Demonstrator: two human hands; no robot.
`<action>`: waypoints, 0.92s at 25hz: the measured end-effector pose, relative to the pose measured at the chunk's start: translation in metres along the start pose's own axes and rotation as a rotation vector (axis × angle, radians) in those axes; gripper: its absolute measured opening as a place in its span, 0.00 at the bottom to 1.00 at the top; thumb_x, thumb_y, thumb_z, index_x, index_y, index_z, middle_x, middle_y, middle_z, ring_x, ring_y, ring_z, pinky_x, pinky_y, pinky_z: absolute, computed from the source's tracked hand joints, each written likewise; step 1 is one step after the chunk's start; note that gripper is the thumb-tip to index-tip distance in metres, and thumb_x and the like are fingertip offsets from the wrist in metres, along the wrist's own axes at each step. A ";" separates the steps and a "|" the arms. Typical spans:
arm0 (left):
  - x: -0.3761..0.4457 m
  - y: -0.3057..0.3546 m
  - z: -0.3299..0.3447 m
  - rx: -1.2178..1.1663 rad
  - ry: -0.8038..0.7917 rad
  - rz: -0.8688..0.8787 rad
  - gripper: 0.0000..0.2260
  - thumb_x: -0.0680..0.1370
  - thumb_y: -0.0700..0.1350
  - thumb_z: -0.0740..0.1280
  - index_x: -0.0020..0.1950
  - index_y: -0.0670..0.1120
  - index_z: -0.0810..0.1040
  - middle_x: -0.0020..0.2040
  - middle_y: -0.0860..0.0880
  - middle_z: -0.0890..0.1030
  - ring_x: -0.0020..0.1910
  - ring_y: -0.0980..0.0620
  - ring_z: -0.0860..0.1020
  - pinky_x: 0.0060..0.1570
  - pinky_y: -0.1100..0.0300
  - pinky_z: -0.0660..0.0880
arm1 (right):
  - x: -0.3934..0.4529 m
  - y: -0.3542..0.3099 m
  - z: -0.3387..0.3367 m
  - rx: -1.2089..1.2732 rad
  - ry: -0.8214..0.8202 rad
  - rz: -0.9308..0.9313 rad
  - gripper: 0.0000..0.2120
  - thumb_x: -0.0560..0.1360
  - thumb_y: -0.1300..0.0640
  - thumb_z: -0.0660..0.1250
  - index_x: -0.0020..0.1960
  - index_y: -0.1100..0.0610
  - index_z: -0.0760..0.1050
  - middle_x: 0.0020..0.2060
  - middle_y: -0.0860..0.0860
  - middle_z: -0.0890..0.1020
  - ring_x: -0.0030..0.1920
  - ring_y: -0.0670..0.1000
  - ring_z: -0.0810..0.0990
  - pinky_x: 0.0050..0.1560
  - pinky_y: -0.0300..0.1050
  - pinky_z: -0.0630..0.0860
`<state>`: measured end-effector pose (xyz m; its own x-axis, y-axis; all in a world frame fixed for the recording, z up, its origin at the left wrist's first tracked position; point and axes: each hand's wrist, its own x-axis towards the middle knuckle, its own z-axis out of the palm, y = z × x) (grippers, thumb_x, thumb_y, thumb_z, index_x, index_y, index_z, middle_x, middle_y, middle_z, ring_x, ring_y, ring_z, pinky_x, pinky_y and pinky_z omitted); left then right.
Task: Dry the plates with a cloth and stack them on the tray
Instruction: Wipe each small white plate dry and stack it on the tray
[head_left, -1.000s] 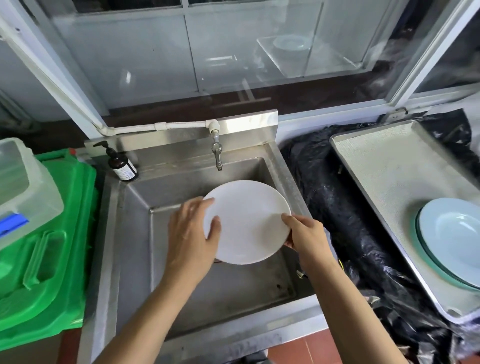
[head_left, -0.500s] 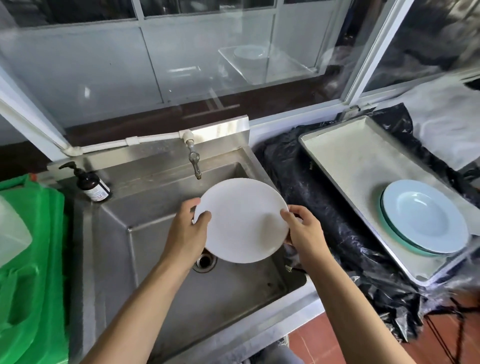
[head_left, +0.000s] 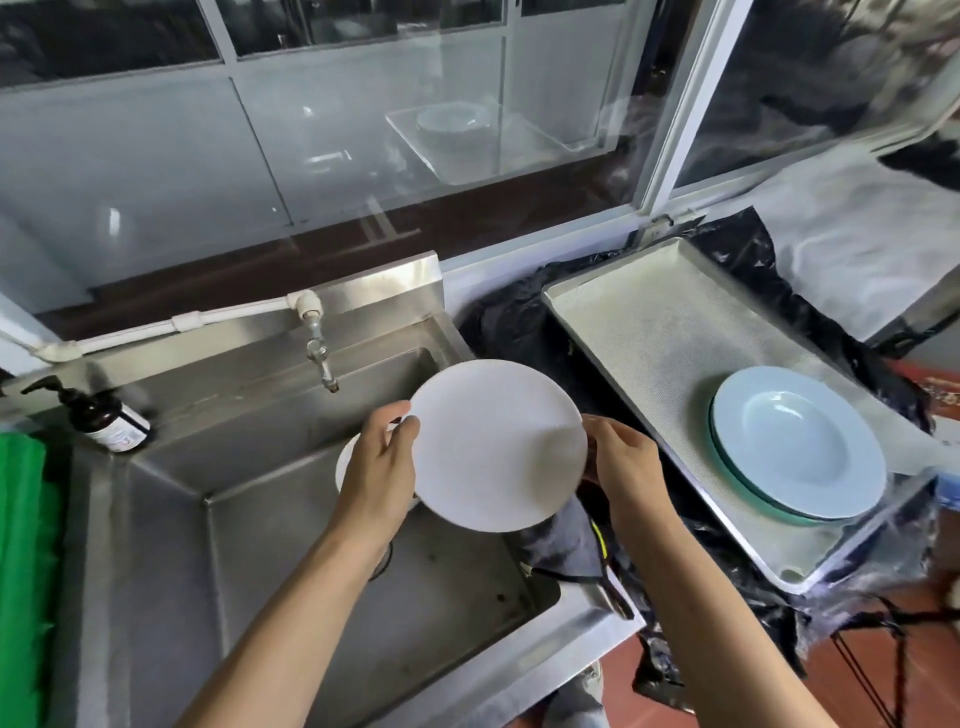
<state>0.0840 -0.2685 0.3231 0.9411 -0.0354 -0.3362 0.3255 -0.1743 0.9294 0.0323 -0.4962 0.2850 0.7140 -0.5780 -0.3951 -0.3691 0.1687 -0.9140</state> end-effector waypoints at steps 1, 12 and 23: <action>0.002 0.002 0.013 0.011 -0.004 -0.008 0.20 0.72 0.60 0.61 0.63 0.60 0.75 0.60 0.55 0.78 0.61 0.49 0.78 0.54 0.46 0.80 | 0.009 -0.003 -0.009 -0.009 0.003 -0.003 0.18 0.70 0.50 0.66 0.49 0.63 0.83 0.38 0.63 0.82 0.40 0.53 0.78 0.44 0.56 0.80; 0.038 0.025 0.179 0.058 -0.046 -0.017 0.15 0.75 0.57 0.62 0.60 0.60 0.77 0.62 0.51 0.80 0.60 0.52 0.79 0.60 0.42 0.78 | 0.136 -0.029 -0.127 -0.003 0.059 0.009 0.18 0.67 0.49 0.64 0.46 0.58 0.85 0.39 0.61 0.83 0.41 0.55 0.77 0.45 0.57 0.79; 0.124 0.029 0.323 0.048 -0.060 -0.021 0.08 0.81 0.45 0.63 0.53 0.57 0.78 0.58 0.47 0.82 0.56 0.47 0.82 0.53 0.46 0.82 | 0.288 -0.038 -0.204 -0.004 0.121 0.004 0.17 0.73 0.56 0.65 0.48 0.72 0.77 0.35 0.59 0.74 0.37 0.53 0.72 0.41 0.52 0.72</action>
<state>0.1807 -0.5962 0.2585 0.9264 -0.0901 -0.3655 0.3391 -0.2224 0.9141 0.1308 -0.8320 0.2251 0.6355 -0.6699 -0.3839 -0.3743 0.1676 -0.9120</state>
